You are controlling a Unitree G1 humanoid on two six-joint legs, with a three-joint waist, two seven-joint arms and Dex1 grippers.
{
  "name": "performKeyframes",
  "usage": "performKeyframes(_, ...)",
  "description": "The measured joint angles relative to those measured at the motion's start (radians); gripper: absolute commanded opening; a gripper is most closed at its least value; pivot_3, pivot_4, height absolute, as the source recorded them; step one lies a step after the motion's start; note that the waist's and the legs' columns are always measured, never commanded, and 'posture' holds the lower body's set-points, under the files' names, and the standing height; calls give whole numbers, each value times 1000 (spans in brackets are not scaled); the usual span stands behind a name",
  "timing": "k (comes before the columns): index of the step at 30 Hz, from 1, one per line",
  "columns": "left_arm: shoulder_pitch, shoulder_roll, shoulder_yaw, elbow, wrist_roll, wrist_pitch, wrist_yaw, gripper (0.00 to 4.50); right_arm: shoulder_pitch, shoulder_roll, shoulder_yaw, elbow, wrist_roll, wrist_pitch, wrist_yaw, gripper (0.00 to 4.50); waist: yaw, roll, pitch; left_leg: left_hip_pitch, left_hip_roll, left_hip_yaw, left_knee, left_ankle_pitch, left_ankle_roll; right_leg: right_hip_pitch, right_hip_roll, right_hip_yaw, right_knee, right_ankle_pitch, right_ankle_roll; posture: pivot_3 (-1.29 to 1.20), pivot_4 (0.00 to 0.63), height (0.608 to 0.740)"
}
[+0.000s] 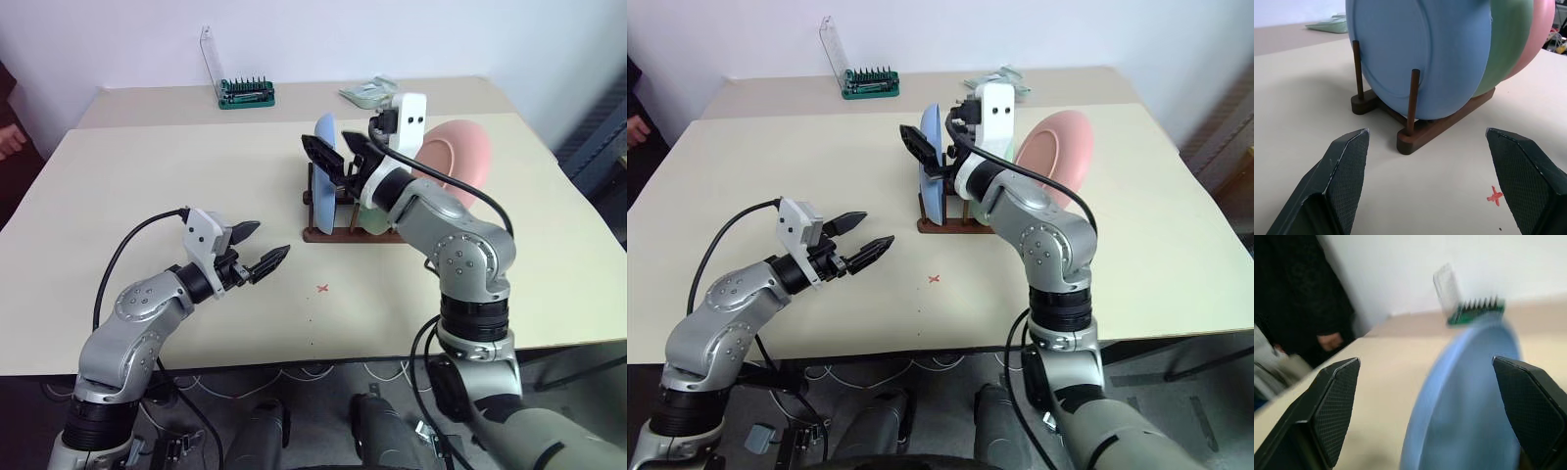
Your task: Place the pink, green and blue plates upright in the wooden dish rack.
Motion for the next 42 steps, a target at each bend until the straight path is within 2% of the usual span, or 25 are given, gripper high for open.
performKeyframes(4,-2,-8,-6,1,2,-1,-4,3942,-25,-123,75,-42,-94,-129,140,4398,2,0,0,0,0,0,0,0,0,1,0,0,-1,0,0,0,150,740)
performKeyframes(7,-9,-17,-23,3,3,-2,-19,3942,-50,-203,20,-50,-101,-159,191,3595,9,0,0,0,0,0,0,0,0,2,0,0,-3,0,0,0,150,740)
performKeyframes(12,-26,-30,-97,13,27,-20,-61,3942,6,-462,-121,-22,-130,-183,310,1078,12,0,0,-1,-1,1,3,-2,4,6,-1,-1,-7,0,0,0,150,740)
performKeyframes(14,-38,-48,-119,29,35,-33,-70,3942,44,-534,-148,0,-151,-198,350,103,8,0,0,0,0,2,3,-3,4,6,-1,0,-7,0,0,0,150,740)
performKeyframes(19,-34,-94,-185,106,59,-102,-128,3942,221,-766,-201,95,-290,-281,420,42,11,2,0,0,0,4,4,-3,5,6,-1,0,-7,0,0,0,150,740)
performKeyframes(25,-21,-116,-207,273,110,-264,-218,3942,370,-857,-172,118,-421,-364,474,42,7,5,-1,1,0,6,5,-3,5,6,-1,2,-7,0,1,0,150,740)
performKeyframes(29,-10,-139,-208,418,152,-384,-266,3942,420,-846,-108,107,-451,-399,514,42,9,6,0,0,0,6,6,-3,6,7,-2,2,-7,0,1,0,150,740)
performKeyframes(33,-23,-171,-206,539,184,-504,-303,3942,385,-800,-103,65,-434,-400,532,42,11,6,0,0,0,6,6,-3,6,7,-2,2,-7,0,1,0,150,740)
performKeyframes(42,-39,-184,-194,632,188,-629,-351,3942,344,-783,-103,30,-421,-394,571,42,11,7,-1,2,0,5,7,-4,6,9,-2,2,-7,0,1,0,150,740)
